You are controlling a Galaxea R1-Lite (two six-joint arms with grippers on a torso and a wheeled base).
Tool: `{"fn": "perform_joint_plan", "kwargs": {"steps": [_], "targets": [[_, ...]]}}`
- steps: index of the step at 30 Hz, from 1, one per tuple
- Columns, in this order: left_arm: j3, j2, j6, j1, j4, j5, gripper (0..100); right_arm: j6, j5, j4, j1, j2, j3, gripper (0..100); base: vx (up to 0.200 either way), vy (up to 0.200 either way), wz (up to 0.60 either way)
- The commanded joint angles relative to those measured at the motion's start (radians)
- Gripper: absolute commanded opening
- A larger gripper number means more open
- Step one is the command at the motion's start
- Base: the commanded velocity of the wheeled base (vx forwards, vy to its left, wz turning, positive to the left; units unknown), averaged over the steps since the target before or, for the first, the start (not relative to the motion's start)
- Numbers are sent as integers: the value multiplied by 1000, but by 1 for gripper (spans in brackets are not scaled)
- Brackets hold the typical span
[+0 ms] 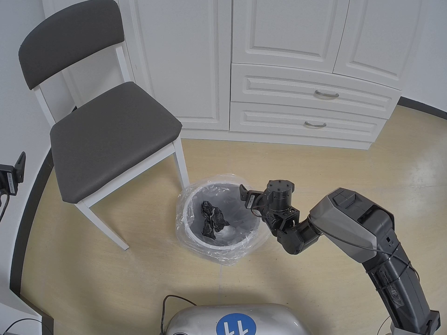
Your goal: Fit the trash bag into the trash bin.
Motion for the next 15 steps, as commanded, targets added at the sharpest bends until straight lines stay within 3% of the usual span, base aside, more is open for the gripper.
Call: {"fn": "perform_joint_plan", "kwargs": {"steps": [1, 8, 15], "targets": [[3, 1, 1, 0, 0, 0, 100, -48, 10, -6, 8, -38, 98, 100, 0, 0, 0], [4, 0, 1, 0, 0, -1, 100, -65, 29, -6, 9, 11, 68, 100, 0, 0, 0], [6, 3, 2, -5, 1, -1, 100, -50, -11, 0, 5, 155, -164, 100, 0, 0, 0]]}}
